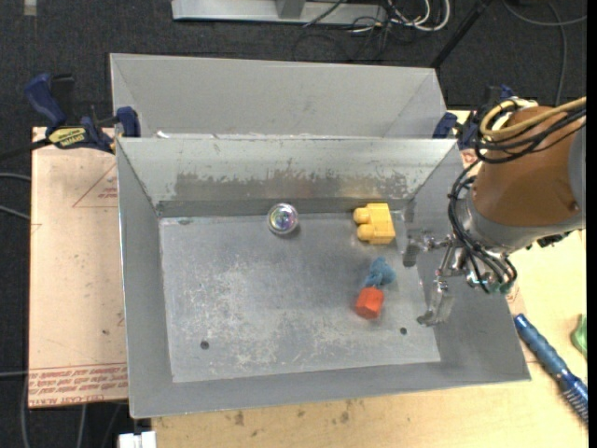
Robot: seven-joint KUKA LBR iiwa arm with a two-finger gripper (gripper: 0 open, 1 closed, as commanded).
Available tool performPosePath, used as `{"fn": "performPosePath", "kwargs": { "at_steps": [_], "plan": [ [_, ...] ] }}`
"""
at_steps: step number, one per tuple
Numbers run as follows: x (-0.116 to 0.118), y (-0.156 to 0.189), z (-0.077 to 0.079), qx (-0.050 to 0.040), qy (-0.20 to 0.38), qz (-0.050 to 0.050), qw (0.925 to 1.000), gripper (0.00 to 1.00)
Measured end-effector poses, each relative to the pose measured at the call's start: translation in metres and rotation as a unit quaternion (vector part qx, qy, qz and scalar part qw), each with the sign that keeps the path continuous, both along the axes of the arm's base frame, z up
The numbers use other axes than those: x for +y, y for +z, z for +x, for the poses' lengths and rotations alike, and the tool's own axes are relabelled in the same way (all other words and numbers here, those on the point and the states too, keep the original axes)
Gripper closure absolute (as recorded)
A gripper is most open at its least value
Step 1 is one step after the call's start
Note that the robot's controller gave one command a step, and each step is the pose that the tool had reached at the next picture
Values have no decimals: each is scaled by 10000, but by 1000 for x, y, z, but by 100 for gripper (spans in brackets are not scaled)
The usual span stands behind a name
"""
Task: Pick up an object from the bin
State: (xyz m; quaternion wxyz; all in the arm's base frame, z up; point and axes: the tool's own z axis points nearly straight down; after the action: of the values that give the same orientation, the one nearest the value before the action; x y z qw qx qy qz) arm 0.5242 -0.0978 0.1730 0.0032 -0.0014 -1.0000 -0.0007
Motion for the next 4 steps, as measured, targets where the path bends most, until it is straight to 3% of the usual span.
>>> {"fn": "performPosePath", "kwargs": {
  "at_steps": [1, 2, 3, 4],
  "plan": [
    [52, -105, 62, -33, 2396, 15, 9709, 0],
    [51, -103, 63, -46, 2396, 2, 9709, 100],
    [84, -102, 19, -44, 614, 3, 9981, 100],
    [83, -103, 18, -37, 617, 0, 9981, 0]
  ]
}}
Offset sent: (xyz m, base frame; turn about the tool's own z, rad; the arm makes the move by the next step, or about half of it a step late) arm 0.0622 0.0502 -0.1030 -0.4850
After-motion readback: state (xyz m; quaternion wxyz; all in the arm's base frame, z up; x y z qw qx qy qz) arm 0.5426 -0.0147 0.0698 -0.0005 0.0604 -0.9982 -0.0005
